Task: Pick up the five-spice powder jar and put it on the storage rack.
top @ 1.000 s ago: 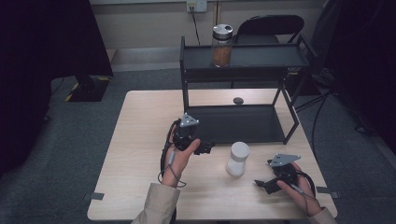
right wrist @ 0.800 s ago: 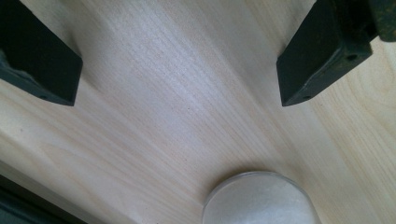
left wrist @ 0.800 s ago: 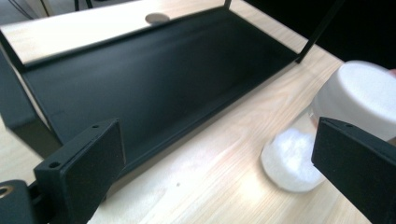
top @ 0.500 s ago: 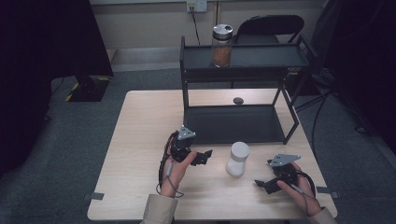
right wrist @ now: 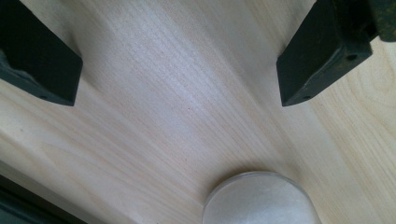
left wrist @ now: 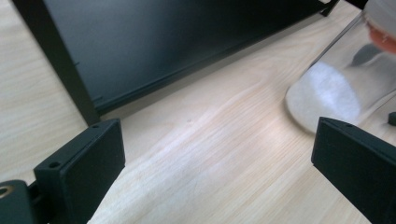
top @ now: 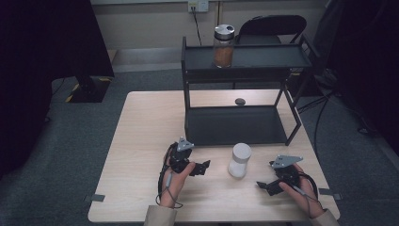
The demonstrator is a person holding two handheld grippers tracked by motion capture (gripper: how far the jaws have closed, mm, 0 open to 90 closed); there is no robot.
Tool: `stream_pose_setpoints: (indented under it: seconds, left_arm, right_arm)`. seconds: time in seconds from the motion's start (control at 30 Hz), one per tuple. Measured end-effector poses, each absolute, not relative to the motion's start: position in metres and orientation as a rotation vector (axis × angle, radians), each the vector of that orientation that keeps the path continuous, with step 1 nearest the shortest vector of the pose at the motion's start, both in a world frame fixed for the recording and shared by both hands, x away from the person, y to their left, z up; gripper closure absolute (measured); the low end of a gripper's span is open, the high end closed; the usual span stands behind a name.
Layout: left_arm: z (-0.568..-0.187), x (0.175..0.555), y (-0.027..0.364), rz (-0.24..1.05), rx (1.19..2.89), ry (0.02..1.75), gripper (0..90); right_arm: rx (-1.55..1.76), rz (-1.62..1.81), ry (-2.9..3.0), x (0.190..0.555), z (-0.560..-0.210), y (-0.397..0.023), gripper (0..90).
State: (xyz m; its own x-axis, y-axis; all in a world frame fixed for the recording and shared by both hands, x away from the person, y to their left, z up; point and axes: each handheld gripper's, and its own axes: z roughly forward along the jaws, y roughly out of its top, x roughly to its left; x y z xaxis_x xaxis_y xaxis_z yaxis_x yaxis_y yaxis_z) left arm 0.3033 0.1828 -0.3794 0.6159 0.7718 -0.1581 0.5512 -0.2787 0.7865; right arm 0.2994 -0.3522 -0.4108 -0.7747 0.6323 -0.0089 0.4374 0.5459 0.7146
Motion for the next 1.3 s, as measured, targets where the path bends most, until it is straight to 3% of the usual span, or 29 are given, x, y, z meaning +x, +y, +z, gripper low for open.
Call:
stream_pose_setpoints:
  seconds: [1.3]
  left_arm:
    - [-0.415,0.276,0.179,0.469,2.111,1.113,0.8]
  right_arm:
    - [0.893,1.054,2.519,0.299,-0.411,-0.352,0.0]
